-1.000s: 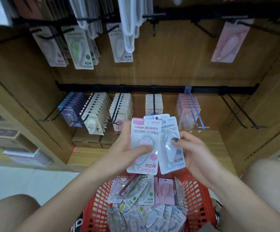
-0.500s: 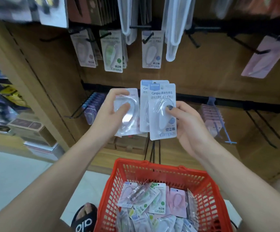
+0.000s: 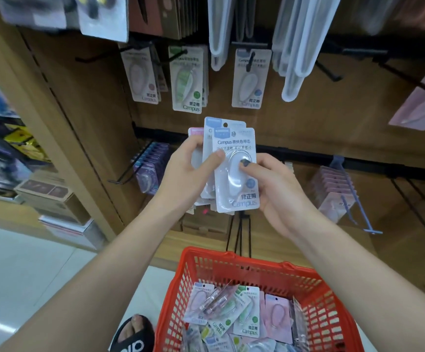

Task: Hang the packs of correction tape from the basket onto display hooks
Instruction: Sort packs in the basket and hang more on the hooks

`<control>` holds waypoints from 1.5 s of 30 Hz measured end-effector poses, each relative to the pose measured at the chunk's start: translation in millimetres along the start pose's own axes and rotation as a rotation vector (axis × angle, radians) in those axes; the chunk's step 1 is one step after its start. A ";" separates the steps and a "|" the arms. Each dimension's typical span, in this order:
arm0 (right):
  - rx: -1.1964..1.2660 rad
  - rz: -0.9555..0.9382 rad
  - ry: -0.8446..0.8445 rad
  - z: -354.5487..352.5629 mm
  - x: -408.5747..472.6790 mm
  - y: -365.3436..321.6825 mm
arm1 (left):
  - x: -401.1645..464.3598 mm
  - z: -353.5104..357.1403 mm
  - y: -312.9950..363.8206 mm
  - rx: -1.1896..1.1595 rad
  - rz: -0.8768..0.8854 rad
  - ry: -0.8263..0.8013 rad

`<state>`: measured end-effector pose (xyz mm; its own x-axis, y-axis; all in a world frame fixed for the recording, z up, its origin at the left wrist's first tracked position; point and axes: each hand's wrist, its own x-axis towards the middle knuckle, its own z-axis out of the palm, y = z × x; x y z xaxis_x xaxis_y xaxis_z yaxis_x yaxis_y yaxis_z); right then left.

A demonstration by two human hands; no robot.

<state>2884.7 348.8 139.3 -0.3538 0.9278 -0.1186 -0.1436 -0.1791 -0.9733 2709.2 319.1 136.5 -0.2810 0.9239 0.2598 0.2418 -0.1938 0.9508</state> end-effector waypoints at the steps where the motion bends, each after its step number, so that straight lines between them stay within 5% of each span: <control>1: 0.002 -0.003 -0.003 1.6 1.4 -1.0 | 1.4 0.1 0.1 -0.016 -0.006 0.011; 13: 0.077 -0.043 0.037 5.7 11.5 -10.2 | 16.0 2.1 0.6 -0.093 0.011 0.089; 18: -0.148 -0.347 0.177 9.6 7.4 -22.3 | 21.1 -0.1 1.7 -0.071 0.039 0.176; 23: -0.193 -0.499 0.128 17.6 2.5 -43.2 | 24.2 -9.3 5.2 -0.073 0.081 0.214; 45: -0.192 -0.045 0.433 33.1 124.1 -82.2 | 26.8 -20.8 2.7 -0.056 0.004 0.259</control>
<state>2822.0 467.9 211.2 0.0727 0.9917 -0.1064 0.0378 -0.1093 -0.9933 2683.0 336.4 149.5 -0.5102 0.8091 0.2915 0.1939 -0.2220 0.9556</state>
